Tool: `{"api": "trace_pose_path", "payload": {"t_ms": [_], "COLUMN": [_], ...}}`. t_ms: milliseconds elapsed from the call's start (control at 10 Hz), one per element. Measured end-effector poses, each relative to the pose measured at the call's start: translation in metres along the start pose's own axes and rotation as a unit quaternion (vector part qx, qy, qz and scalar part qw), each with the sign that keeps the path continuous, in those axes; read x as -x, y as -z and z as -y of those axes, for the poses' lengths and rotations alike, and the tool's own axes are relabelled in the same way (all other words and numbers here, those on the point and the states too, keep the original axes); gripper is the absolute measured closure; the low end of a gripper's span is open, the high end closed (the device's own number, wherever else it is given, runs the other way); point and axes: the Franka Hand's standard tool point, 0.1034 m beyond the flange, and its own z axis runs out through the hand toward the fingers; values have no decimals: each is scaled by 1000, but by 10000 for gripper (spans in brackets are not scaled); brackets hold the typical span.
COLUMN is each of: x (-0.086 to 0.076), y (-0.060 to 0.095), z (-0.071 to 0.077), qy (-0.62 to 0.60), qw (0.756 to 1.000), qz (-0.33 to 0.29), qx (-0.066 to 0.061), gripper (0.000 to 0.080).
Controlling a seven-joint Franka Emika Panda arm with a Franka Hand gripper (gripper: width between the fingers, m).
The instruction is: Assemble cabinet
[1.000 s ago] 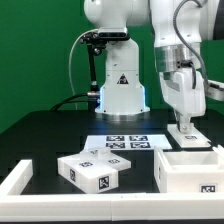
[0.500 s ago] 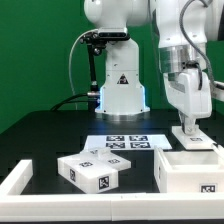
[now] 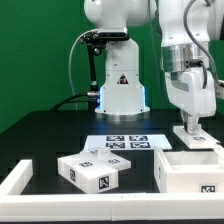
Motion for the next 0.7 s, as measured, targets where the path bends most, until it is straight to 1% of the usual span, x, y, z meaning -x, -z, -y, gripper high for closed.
{"api": "trace_pose_path", "payload": {"t_ms": [200,400,500,700], "x": [-3,-5,-5,-3], "y": [-3,-8,-10,-8], "z": [-13,-18,-19,-13], "qy": [-3,-3,-2,-2], "qw": [1000,1000,1000,1000], "qz": [0,-3,-3,-2], "qx": [8,15,17,14], "gripper": [735,735,735,735]}}
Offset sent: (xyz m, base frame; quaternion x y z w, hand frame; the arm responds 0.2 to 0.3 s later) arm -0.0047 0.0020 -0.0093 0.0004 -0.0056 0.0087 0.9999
